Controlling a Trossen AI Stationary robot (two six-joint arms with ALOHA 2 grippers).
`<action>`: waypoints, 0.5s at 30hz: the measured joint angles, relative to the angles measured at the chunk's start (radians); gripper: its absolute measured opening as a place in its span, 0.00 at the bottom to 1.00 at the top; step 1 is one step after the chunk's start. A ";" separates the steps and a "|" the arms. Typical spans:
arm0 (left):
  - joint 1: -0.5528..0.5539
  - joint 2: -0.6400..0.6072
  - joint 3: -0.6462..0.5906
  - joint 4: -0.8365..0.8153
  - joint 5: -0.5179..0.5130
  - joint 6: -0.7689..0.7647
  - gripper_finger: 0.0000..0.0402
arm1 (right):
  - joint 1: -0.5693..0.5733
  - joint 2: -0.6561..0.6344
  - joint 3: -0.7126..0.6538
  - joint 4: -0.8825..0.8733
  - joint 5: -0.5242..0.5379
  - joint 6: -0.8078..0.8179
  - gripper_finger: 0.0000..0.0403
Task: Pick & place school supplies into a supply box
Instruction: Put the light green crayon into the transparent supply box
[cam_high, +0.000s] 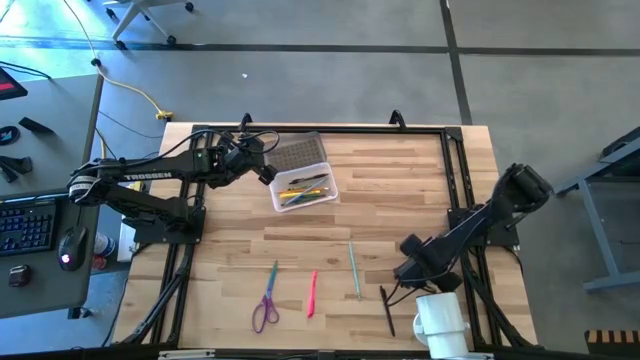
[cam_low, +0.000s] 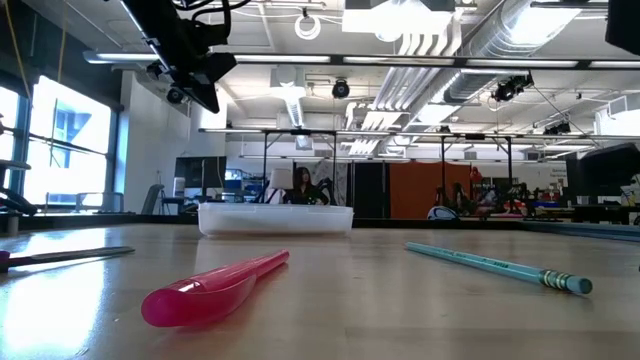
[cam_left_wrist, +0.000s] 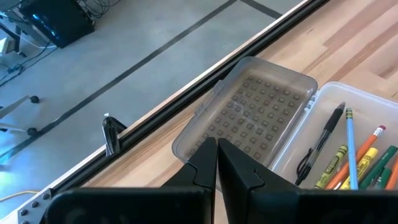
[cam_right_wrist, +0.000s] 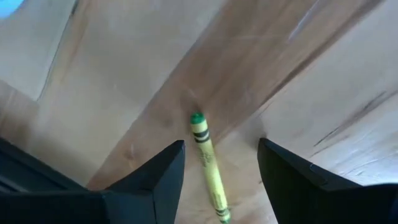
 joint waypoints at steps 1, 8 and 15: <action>0.000 0.000 0.000 0.000 0.000 0.000 0.13 | 0.000 0.013 0.001 -0.001 -0.006 -0.001 0.47; 0.000 0.000 0.000 0.000 0.000 0.000 0.13 | 0.000 0.052 0.004 -0.007 0.035 0.023 0.47; 0.000 0.000 0.000 0.000 0.000 0.000 0.13 | 0.019 0.053 0.002 -0.005 0.017 0.002 0.40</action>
